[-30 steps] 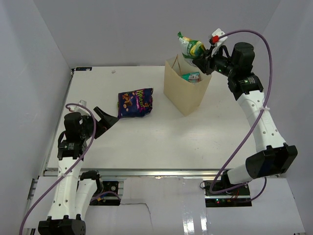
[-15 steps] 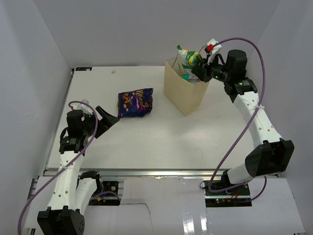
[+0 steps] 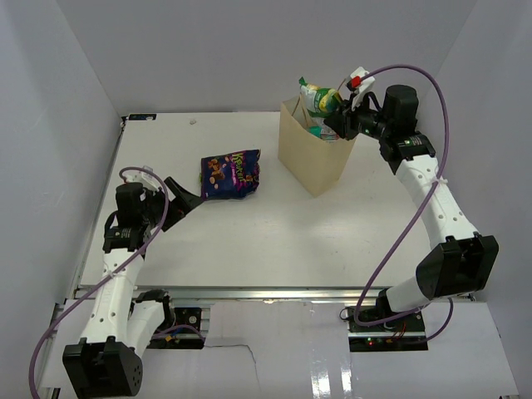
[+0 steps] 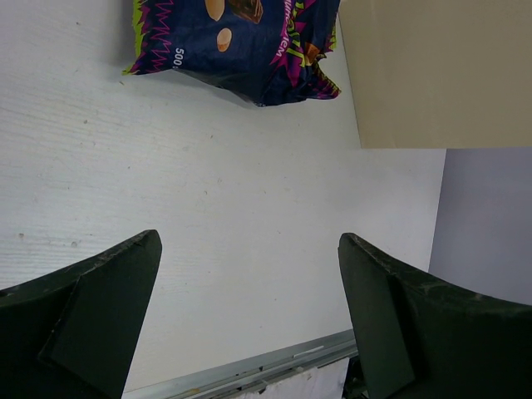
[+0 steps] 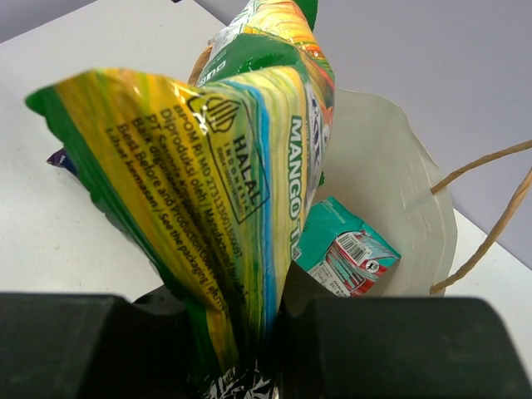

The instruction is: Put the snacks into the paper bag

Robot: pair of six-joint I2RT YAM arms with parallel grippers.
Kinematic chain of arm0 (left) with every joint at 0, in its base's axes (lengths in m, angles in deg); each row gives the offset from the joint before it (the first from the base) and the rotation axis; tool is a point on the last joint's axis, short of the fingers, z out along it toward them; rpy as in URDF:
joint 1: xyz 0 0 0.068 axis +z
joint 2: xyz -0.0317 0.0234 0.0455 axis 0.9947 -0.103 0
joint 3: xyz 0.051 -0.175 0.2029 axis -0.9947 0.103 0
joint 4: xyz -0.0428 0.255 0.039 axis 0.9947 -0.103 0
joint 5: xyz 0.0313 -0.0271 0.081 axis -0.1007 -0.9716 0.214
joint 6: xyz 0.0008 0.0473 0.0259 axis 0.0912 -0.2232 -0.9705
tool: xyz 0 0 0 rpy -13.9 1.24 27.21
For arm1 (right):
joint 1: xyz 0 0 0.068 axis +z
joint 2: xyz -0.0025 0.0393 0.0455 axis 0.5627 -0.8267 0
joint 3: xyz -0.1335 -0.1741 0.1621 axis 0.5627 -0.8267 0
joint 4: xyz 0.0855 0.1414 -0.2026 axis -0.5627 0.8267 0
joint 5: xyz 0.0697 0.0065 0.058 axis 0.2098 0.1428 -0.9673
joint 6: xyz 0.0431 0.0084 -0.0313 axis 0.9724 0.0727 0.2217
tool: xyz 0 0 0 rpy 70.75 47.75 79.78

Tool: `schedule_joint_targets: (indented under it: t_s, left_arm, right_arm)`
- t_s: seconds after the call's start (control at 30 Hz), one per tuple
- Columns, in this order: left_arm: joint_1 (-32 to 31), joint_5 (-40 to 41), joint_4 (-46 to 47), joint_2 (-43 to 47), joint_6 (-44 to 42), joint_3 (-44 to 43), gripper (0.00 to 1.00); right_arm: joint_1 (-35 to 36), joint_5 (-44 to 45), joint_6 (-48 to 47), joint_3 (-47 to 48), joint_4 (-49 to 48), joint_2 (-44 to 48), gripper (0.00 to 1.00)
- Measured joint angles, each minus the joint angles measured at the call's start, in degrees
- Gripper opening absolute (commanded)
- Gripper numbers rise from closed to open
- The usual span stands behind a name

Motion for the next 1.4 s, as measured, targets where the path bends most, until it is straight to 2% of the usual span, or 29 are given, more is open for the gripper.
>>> schedule_joint_targets:
  t_s: [0.13, 0.23, 0.27, 0.33, 0.37, 0.47, 0.67, 0.83, 0.97, 1.13, 1.4]
  left_arm:
    - [0.0, 0.0, 0.8, -0.9, -0.1, 0.0, 0.98]
    - [0.0, 0.0, 1.4, -2.0, -0.2, 0.0, 0.98]
    - [0.0, 0.0, 1.7, -2.5, -0.3, 0.0, 0.98]
    - [0.0, 0.0, 2.5, -3.9, -0.4, 0.0, 0.98]
    - [0.0, 0.0, 3.1, -4.9, -0.6, -0.1, 0.98]
    - [0.0, 0.0, 4.3, -9.7, -1.5, -1.6, 0.98]
    - [0.0, 0.3, 6.4, -23.0, -5.3, -9.4, 0.98]
    - [0.0, 0.2, 8.0, -32.7, -8.9, -14.9, 0.97]
    - [0.0, -1.1, 8.8, -40.0, -11.1, -18.4, 0.95]
    - [0.0, -4.1, 9.0, -47.9, -12.7, -23.3, 0.94]
    - [-1.0, -6.6, 9.3, -55.7, -13.7, -27.5, 0.91]
  right_arm:
    - [0.0, 0.0, 0.0, -1.0, -0.8, 0.0, 0.15]
    - [0.0, 0.5, 0.0, -1.6, -0.9, 0.0, 0.3]
    - [0.0, 0.7, 0.0, -1.7, -1.0, -0.1, 0.4]
    - [0.0, 0.9, 0.0, -1.7, -1.6, -0.5, 0.48]
    - [0.0, 1.0, -0.1, -1.7, -1.9, -0.8, 0.56]
    - [-0.1, 1.0, 0.0, -1.7, -2.6, -1.9, 0.71]
    - [-2.6, -2.4, -0.1, -1.4, -1.9, -2.8, 0.85]
    - [-8.4, -11.1, -0.9, -1.1, 1.6, -0.2, 0.88]
    - [-11.2, -18.1, -5.4, -2.8, 6.1, 5.0, 0.88]
    - [-10.5, -25.7, -15.6, -8.7, 15.8, 10.6, 0.89]
    - [-10.5, -31.1, -31.8, -14.7, 33.5, 10.2, 0.88]
